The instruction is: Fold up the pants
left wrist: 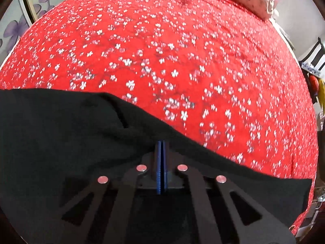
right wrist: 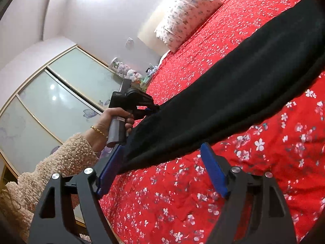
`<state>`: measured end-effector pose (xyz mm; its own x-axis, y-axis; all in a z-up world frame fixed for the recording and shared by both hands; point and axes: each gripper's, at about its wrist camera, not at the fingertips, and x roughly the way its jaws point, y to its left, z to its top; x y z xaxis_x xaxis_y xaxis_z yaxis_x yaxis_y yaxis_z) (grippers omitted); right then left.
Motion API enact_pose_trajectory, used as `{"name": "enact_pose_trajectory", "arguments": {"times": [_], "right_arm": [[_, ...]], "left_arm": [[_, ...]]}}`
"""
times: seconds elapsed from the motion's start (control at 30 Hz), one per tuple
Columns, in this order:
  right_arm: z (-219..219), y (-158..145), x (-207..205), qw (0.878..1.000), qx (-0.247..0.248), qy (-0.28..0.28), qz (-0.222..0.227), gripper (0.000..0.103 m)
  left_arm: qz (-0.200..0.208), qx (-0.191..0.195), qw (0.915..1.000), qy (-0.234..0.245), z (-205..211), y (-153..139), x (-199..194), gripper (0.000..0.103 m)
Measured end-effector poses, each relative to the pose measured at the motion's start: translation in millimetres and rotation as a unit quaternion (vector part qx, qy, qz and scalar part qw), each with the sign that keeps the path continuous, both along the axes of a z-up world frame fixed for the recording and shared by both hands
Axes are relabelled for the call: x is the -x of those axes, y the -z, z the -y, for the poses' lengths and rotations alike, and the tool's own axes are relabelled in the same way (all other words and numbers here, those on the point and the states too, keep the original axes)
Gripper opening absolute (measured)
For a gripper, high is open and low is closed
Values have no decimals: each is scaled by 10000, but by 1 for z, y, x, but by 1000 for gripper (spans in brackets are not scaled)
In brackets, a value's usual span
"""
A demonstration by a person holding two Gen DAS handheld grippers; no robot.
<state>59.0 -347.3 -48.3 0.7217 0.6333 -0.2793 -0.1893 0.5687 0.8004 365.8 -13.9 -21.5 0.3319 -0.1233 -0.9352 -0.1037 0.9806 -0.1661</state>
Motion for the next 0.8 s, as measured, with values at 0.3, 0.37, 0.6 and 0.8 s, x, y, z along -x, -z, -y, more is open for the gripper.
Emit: {"name": "enact_pose_trajectory", "arguments": {"times": [0.3, 0.37, 0.6, 0.8], "right_arm": [[-1, -3, -1, 10000, 32, 2, -4, 80], [-1, -3, 0, 10000, -4, 10, 6, 80], [45, -17, 13, 9978, -367, 527, -131, 80], [180, -67, 20, 9721, 129, 2266, -592, 92]], "left_arm": [[850, -167, 9961, 139, 6, -8, 3, 2], [899, -48, 9956, 246, 1, -13, 12, 19], [1652, 447, 9833, 619, -19, -64, 91, 92], [2136, 765, 9637, 1406, -22, -80, 199, 100]]}}
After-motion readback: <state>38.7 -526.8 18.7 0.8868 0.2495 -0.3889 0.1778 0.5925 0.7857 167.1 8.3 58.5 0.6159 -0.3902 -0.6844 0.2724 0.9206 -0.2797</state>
